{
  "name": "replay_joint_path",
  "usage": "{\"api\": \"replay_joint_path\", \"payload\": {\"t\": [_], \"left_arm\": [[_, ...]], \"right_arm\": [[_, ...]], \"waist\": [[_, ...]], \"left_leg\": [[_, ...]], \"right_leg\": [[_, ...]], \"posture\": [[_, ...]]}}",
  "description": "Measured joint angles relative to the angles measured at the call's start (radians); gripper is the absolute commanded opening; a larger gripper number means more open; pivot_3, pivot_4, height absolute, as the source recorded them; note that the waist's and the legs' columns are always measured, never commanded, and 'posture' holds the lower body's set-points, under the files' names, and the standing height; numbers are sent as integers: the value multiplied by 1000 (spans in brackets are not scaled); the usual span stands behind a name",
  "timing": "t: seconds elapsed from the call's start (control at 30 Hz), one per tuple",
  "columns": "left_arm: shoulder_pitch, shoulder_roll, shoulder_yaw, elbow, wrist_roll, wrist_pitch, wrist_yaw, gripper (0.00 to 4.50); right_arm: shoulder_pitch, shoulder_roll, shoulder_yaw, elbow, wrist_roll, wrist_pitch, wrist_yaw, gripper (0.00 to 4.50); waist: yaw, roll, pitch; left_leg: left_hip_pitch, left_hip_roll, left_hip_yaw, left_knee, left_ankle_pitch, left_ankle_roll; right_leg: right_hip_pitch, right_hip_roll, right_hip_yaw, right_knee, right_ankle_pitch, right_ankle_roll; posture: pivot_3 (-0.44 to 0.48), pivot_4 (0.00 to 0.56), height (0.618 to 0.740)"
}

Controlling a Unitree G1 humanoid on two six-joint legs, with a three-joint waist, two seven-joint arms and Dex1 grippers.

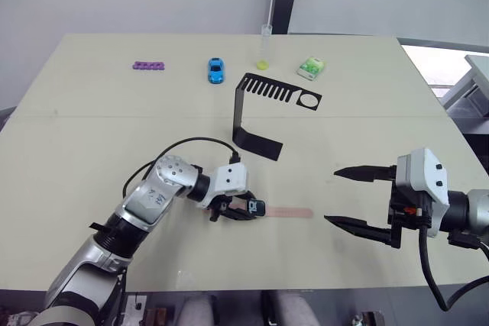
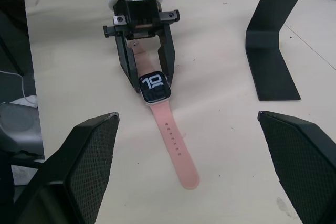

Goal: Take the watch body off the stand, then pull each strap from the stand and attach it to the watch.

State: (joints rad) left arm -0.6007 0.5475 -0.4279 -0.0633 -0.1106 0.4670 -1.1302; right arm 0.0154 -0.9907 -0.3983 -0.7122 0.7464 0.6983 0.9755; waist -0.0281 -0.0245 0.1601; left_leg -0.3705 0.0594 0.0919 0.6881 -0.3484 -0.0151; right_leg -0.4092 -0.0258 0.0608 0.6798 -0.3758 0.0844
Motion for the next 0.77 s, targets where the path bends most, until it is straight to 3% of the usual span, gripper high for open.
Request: {"api": "replay_joint_path", "payload": {"t": [0.17,0.33,0.43,0.57,0.77], "left_arm": [[7,14,69,-40,-88,170,0,4463],[21,157,259,-125,-235,220,-78,4463],[63,337,424,-131,-353,205,-216,4463],[133,538,584,-59,-392,154,-345,4463],[190,648,706,65,-394,75,-370,4463]], "right_arm": [[-9,-11,5,19,-2,-4,2,4500],[11,-25,-12,40,-2,-13,16,4500],[54,-47,-79,50,8,-9,54,4500],[100,-76,-199,71,45,14,122,4500],[134,-113,-338,121,111,90,199,4500]], "waist": [[-1,0,0],[-4,0,0],[-5,0,0],[-2,0,0],[1,0,0]], "left_leg": [[0,0,0,0,0,0],[0,0,0,-1,0,0],[1,0,0,-2,0,0],[1,0,0,-3,0,0],[1,0,0,-3,-1,1]], "right_leg": [[0,0,0,1,0,0],[0,0,0,1,0,0],[0,0,0,0,0,0],[1,-1,-1,-4,0,0],[1,-1,-1,-5,0,0]], "posture": [[0,150,740],[0,150,740],[0,150,740],[0,150,740],[0,150,740]]}}
